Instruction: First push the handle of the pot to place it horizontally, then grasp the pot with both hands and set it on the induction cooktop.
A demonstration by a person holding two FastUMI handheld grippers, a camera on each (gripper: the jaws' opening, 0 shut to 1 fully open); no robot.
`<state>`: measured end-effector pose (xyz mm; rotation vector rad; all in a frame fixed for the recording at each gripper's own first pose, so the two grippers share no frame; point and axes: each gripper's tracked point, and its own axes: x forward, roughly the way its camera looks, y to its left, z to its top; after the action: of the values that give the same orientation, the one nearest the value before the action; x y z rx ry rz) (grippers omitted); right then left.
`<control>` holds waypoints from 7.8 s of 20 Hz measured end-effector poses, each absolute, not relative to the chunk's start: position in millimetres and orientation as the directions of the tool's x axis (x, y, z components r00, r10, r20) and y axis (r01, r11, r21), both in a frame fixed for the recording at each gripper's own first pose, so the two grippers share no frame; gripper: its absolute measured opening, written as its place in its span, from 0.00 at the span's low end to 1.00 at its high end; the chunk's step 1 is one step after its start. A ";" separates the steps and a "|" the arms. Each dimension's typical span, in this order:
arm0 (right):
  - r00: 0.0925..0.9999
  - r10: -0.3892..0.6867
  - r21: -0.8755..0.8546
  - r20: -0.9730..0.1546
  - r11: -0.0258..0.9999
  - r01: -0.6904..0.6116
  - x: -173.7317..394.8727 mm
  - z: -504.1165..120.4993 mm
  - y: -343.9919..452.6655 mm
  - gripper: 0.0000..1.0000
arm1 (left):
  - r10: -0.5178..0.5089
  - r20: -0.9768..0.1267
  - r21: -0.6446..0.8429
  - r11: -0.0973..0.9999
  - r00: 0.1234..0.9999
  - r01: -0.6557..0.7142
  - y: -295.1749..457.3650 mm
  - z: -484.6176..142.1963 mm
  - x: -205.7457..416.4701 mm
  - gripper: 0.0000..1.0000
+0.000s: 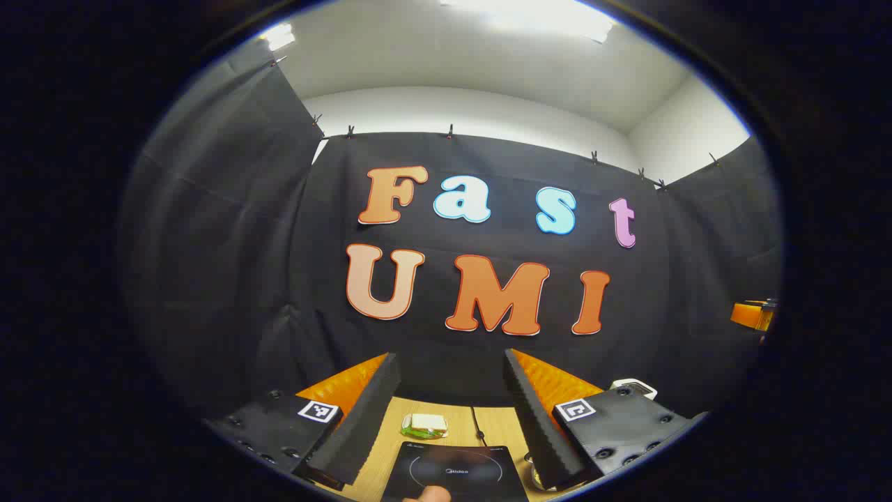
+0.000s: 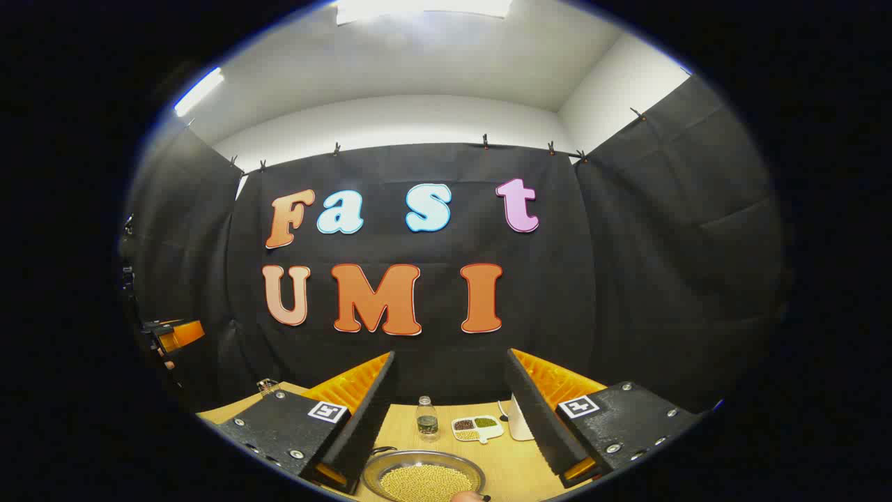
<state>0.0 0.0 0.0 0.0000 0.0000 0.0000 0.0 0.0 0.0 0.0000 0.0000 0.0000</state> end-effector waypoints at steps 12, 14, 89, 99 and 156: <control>1.000 0.016 0.016 -0.027 1.000 -0.015 2.1 -7.7 1.9 0.95 | 0.006 0.032 0.016 1.000 0.999 -0.006 -5.2 11.1 -4.4 0.98; 0.999 0.016 0.011 -0.028 1.000 -0.015 3.1 -8.5 1.9 0.95 | 0.005 0.025 0.011 1.000 1.000 -0.005 -5.2 8.3 -4.6 0.97; 0.643 0.120 0.115 -0.756 0.992 -0.049 -125.3 -396.9 -20.5 0.00 | 0.015 -0.036 -0.001 1.000 0.999 -0.015 5.9 -9.0 -15.2 0.98; 0.555 0.141 0.141 -0.819 0.989 -0.043 -115.9 -437.7 -1.3 0.00 | 0.057 -0.017 0.016 0.998 0.998 -0.056 24.4 -9.9 -10.7 0.98; 0.642 0.044 0.206 -0.766 0.962 0.180 55.7 -444.5 -85.3 0.00 | 0.063 -0.186 0.033 0.998 0.981 -0.058 9.1 -120.7 66.2 0.97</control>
<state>55.7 -85.3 -444.5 0.2749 0.8734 -0.0786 66.2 9.1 -120.7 0.0272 0.1877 0.0608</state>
